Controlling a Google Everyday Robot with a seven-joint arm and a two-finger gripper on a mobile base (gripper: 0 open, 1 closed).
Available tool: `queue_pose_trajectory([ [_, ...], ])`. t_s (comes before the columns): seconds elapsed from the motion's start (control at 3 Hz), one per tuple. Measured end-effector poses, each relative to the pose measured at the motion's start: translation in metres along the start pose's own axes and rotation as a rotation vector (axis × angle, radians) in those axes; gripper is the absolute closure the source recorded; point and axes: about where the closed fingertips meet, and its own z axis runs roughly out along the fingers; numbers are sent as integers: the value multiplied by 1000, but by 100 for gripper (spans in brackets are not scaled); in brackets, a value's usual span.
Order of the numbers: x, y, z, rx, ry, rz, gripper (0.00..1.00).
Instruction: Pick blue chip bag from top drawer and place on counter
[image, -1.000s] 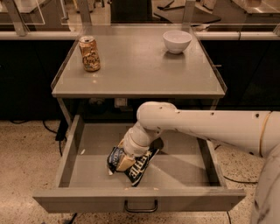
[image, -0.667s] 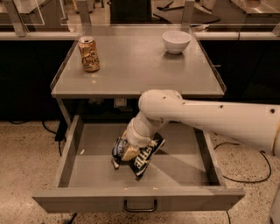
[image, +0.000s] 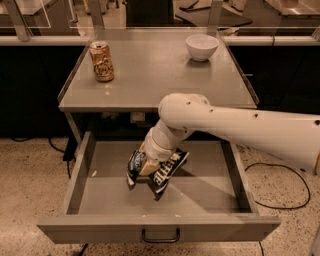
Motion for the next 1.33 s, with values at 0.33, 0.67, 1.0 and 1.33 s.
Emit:
queue_pose_trajectory([
  [0.33, -5, -12, -23, 25, 14, -13, 100],
  [0.67, -9, -19, -44, 46, 26, -25, 100],
  [1.0, -8, -20, -78, 62, 39, -30, 100],
  [1.33, -9, -19, -117, 76, 46, -39, 100],
])
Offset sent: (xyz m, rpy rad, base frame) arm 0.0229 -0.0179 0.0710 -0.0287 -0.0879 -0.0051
